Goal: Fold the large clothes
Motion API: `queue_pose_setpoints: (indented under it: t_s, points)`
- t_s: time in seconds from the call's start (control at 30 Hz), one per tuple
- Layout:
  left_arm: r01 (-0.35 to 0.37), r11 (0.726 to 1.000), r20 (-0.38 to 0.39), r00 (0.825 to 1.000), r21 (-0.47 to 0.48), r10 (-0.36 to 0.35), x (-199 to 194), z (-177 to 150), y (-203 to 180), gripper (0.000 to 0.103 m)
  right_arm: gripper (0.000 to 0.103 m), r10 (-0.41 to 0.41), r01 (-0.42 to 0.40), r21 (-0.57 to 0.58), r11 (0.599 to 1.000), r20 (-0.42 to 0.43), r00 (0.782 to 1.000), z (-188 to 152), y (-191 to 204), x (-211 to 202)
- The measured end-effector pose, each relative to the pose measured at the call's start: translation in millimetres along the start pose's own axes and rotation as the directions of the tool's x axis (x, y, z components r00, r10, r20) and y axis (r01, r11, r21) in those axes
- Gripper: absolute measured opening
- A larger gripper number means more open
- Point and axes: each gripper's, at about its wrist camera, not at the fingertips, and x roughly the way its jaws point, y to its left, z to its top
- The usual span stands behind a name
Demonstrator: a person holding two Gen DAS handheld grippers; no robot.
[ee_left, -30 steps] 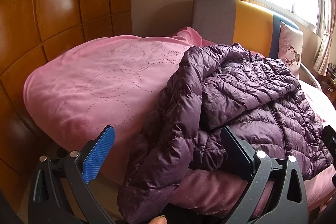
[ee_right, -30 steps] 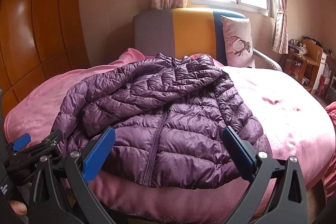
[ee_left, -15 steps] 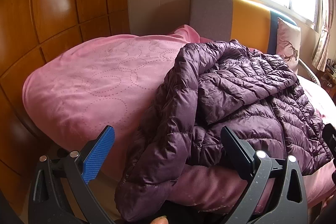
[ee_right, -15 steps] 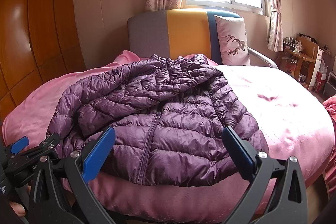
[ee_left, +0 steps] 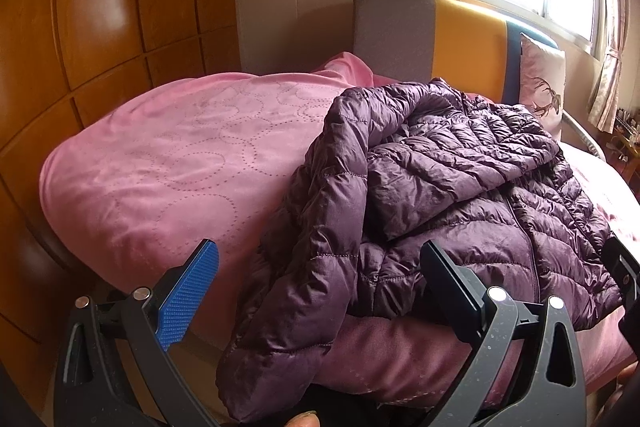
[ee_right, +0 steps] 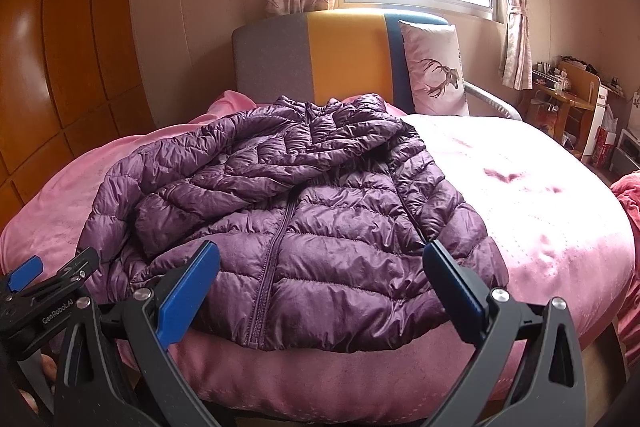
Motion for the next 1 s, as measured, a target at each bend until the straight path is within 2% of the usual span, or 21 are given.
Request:
queue_pose_setpoints:
  t_s: [0.13,0.2,0.27,0.3,0.33,0.37,0.43,0.53,0.6,0.63,0.67,0.7,0.73,0.77,0.8,0.83,0.9,0.93,1.0]
  points:
    - [0.009,1.0,-0.002,1.0,0.005,-0.009,3,2,8,0.1,0.101,0.031,-0.031,-0.005,1.0,-0.007,1.0,14,0,12]
    - [0.022,1.0,0.004,1.0,0.015,-0.022,4,4,14,0.1,0.101,0.097,-0.097,-0.013,0.995,-0.031,0.995,25,5,24]
    - [0.07,0.997,0.017,0.997,0.029,-0.071,1,4,21,0.1,0.101,0.21,-0.212,-0.019,0.977,-0.094,0.973,37,16,40]
    - [0.091,0.995,0.024,0.995,0.041,-0.092,0,4,22,0.1,0.101,0.285,-0.291,-0.028,0.956,-0.126,0.95,44,25,50]
    - [0.108,0.993,0.028,0.994,0.055,-0.109,-2,3,22,0.1,0.101,0.32,-0.329,-0.043,0.943,-0.142,0.937,48,32,56]
    - [0.13,0.989,0.021,0.991,0.075,-0.132,-2,2,21,0.1,0.101,0.334,-0.349,-0.081,0.933,-0.161,0.929,51,44,65]
    - [0.169,0.981,-0.007,0.986,0.097,-0.169,1,-2,19,0.1,0.101,0.325,-0.356,-0.175,0.918,-0.184,0.928,55,70,83]
    - [0.188,0.976,-0.048,0.982,0.109,-0.183,11,-7,14,0.099,0.101,0.314,-0.379,-0.283,0.881,-0.25,0.916,54,110,118]
    - [0.222,0.969,-0.118,0.971,0.111,-0.209,26,-10,11,0.08,0.1,0.285,-0.391,-0.367,0.844,-0.312,0.906,47,135,143]
    - [0.235,0.966,-0.14,0.966,0.11,-0.219,31,-11,9,0.06,0.095,0.25,-0.382,-0.412,0.827,-0.338,0.907,40,147,158]
    - [0.281,0.954,-0.186,0.948,0.108,-0.258,40,-12,10,0.047,0.075,0.237,-0.393,-0.429,0.813,-0.373,0.897,35,153,169]
    - [0.313,0.944,-0.207,0.935,0.104,-0.287,44,-11,11,0.042,0.06,0.235,-0.422,-0.427,0.8,-0.424,0.875,29,158,180]
    - [0.332,0.938,-0.212,0.928,0.096,-0.307,46,-9,14,0.035,0.044,0.23,-0.418,-0.422,0.804,-0.427,0.874,29,158,182]
    - [0.35,0.933,-0.197,0.923,0.081,-0.329,46,-3,22,0.032,0.034,0.234,-0.41,-0.418,0.81,-0.412,0.881,32,154,178]
    - [0.365,0.928,-0.182,0.92,0.072,-0.348,45,2,28,0.029,0.017,0.25,-0.417,-0.406,0.813,-0.403,0.88,37,149,173]
    - [0.377,0.924,-0.166,0.917,0.059,-0.364,44,8,34,0.024,0.011,0.275,-0.423,-0.375,0.825,-0.387,0.88,46,140,164]
    - [0.393,0.919,-0.146,0.911,0.027,-0.385,48,24,50,0.024,0.01,0.307,-0.416,-0.332,0.847,-0.334,0.891,65,120,145]
    - [0.393,0.919,-0.137,0.912,0.02,-0.387,49,32,56,0.024,0.009,0.316,-0.4,-0.311,0.862,-0.286,0.905,78,103,134]
    - [0.364,0.931,-0.108,0.926,0.014,-0.361,53,49,68,0.024,0.009,0.312,-0.363,-0.268,0.893,-0.214,0.926,100,72,119]
